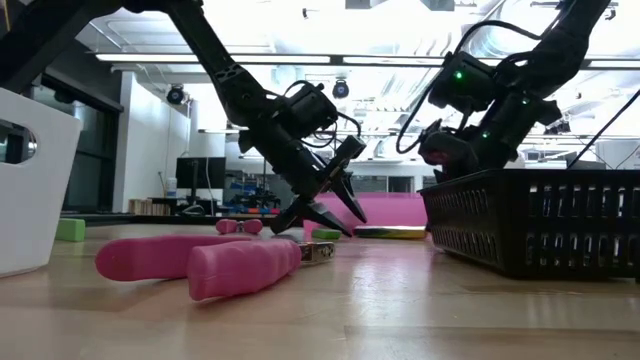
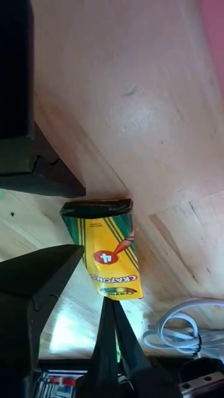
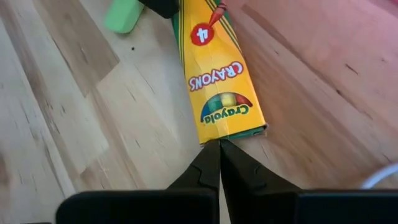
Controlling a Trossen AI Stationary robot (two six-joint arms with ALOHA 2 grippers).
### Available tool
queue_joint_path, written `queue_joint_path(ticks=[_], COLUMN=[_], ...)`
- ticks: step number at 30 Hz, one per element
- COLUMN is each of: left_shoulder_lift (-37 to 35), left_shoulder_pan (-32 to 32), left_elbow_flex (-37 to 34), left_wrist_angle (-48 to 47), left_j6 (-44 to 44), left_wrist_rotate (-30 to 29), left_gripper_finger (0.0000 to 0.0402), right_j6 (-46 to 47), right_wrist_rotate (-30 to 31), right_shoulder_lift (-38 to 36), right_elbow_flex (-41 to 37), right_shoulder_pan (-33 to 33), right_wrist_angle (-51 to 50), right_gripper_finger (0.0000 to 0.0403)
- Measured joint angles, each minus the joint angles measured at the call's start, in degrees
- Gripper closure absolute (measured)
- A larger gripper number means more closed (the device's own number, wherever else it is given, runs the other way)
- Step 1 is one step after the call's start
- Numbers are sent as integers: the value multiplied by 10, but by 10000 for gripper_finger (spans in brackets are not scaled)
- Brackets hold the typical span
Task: Pick & Place School Supplies
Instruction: Put the yellow crayon box into the pink bin
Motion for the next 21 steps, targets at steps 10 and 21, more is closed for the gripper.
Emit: queue_joint_path(ticks=[10,21], left_shoulder_lift=[0,0], left_shoulder_pan=[0,-2], left_elbow_flex=[0,0], left_wrist_angle=[0,30], left_j6=[8,14], left_wrist_rotate=[-1,5], left_gripper_finger=[266,266], right_j6=[0,2], right_wrist_rotate=[1,1], right_shoulder_lift=[0,42], right_elbow_flex=[0,3], right_shoulder_pan=[0,0], right_wrist_angle=[1,15], right_gripper_finger=[401,401])
